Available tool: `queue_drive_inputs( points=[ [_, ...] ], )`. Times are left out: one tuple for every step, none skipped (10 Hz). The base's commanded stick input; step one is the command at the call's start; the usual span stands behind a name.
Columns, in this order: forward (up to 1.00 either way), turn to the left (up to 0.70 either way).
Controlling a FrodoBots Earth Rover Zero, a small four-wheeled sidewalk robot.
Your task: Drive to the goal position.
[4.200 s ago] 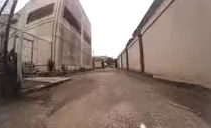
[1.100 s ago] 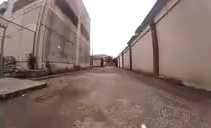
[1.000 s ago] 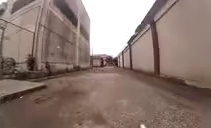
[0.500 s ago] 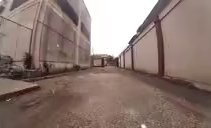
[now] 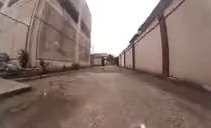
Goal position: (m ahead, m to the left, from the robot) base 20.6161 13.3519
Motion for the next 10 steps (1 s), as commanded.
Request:
queue_drive_inputs(
  points=[
    [0.7,0.0],
    [0.7,0.0],
    [0.7,0.0],
    [0.7,0.0],
    [0.7,0.0],
    [0.7,0.0],
    [0.7,0.0],
    [0.7,0.0],
    [0.7,0.0],
    [0.7,0.0]
  ],
)
